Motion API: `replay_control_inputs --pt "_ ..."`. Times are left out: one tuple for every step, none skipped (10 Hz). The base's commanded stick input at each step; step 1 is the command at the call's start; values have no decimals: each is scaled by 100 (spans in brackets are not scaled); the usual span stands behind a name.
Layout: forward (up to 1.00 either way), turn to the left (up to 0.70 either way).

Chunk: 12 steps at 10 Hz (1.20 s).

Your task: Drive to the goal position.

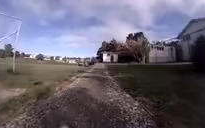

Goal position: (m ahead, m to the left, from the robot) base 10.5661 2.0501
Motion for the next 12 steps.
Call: replay_control_inputs --pt "70 0" --pt "70 0" --pt "70 0" --pt "70 0" --pt "70 0" --pt "70 0" --pt "70 0" --pt "70 0" --pt "70 0" --pt "70 0" --pt "70 0" --pt "70 0"
